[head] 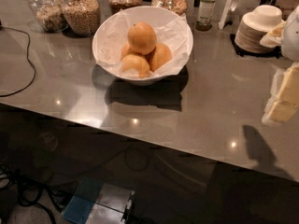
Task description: Pick orange from white bowl
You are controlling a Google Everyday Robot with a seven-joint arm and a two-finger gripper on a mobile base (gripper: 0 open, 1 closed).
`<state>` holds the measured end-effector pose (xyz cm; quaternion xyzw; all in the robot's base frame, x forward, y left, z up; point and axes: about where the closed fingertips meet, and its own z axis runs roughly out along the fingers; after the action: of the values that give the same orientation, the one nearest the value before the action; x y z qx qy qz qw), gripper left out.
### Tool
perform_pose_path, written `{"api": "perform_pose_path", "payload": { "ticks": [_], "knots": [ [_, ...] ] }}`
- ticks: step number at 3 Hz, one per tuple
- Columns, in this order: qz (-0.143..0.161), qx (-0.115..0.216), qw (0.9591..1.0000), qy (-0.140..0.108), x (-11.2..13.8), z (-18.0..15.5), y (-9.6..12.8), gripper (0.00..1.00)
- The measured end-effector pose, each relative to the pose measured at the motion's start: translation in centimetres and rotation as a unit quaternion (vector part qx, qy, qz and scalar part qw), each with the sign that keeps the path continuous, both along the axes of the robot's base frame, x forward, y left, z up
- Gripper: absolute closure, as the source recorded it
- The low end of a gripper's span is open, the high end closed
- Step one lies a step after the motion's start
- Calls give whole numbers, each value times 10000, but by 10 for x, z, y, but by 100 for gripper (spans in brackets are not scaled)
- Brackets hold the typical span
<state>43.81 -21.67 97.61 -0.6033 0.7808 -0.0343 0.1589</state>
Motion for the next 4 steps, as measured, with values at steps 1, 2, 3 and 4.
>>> {"api": "perform_pose_path", "payload": {
  "ticks": [1, 2, 3, 4],
  "knots": [
    [3, 2, 10000, 0, 0, 0, 0, 0],
    [323, 203, 9993, -11, 12, 0, 19, 0],
    [870, 516, 9948, -73, 42, 5, 62, 0],
    [1054, 948, 9895, -276, 79, 17, 105, 0]
  ]
}}
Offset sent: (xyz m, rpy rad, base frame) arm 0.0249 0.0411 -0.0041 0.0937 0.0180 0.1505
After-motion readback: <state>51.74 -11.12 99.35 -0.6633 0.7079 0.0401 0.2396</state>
